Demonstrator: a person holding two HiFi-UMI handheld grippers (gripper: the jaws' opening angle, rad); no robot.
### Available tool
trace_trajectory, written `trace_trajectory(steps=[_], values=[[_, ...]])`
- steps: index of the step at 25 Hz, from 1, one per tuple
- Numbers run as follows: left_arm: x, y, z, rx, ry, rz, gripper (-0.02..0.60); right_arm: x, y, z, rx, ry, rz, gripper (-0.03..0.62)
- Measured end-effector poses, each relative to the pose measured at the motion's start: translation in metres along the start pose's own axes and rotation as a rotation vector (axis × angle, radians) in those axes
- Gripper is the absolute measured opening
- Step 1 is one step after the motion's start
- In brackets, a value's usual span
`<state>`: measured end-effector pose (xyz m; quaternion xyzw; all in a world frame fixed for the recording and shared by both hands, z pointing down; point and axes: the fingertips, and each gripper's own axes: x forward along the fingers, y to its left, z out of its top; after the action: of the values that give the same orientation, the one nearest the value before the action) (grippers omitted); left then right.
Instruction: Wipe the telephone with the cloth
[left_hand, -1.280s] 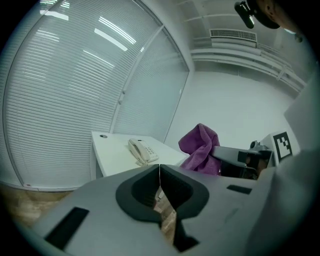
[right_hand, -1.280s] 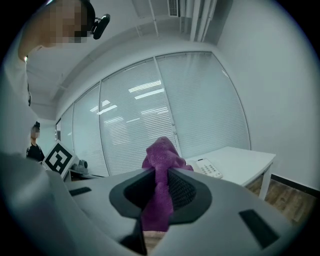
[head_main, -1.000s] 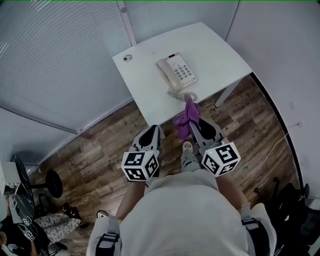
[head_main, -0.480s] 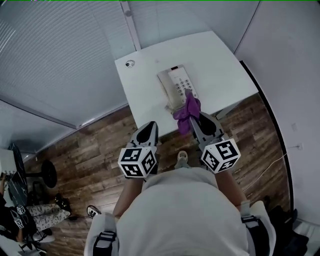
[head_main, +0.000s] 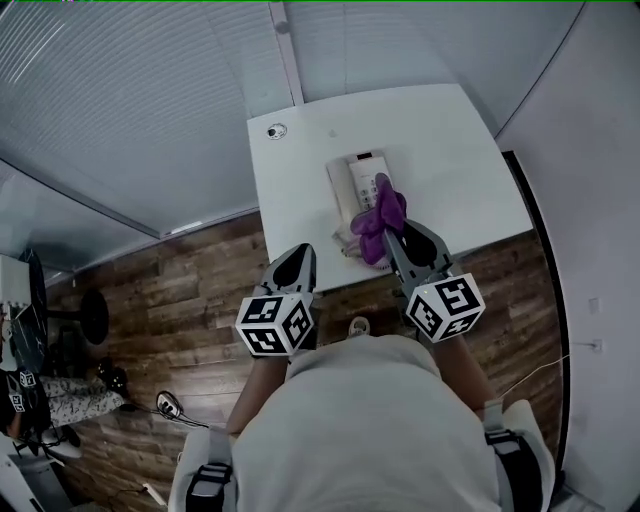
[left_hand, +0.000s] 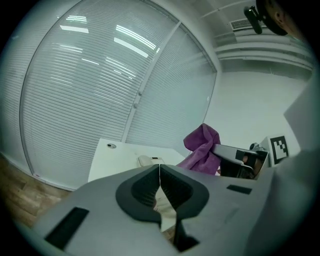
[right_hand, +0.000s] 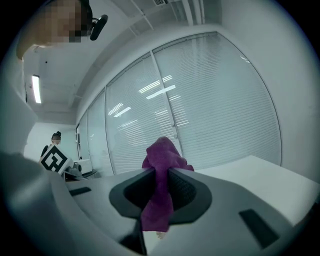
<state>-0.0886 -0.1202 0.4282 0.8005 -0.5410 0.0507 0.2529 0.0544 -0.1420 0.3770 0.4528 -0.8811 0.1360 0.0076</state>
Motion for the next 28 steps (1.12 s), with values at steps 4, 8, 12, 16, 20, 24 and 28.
trace_trajectory(steps=[4, 8, 12, 16, 20, 24, 28], values=[[0.01, 0.005, 0.001, -0.031, -0.013, 0.053, 0.021, 0.018, -0.012, 0.004, -0.02, 0.017, 0.05, 0.078], [0.016, 0.008, 0.001, -0.057, -0.02, 0.087, 0.021, 0.035, -0.021, 0.007, -0.034, 0.023, 0.081, 0.078], [0.022, 0.009, 0.0, -0.071, -0.015, 0.104, 0.021, 0.053, -0.03, 0.011, -0.05, 0.022, 0.095, 0.078], [0.028, 0.014, -0.003, -0.074, 0.003, 0.112, 0.021, 0.075, -0.039, 0.013, -0.062, 0.017, 0.09, 0.078], [0.036, 0.022, -0.003, -0.061, 0.025, 0.106, 0.021, 0.099, -0.047, 0.014, -0.082, 0.022, 0.075, 0.08], [0.047, 0.03, 0.0, -0.052, 0.04, 0.087, 0.021, 0.125, -0.056, 0.016, -0.092, 0.026, 0.046, 0.078], [0.059, 0.04, 0.005, -0.04, 0.051, 0.077, 0.021, 0.152, -0.06, 0.015, -0.104, 0.04, 0.03, 0.078]])
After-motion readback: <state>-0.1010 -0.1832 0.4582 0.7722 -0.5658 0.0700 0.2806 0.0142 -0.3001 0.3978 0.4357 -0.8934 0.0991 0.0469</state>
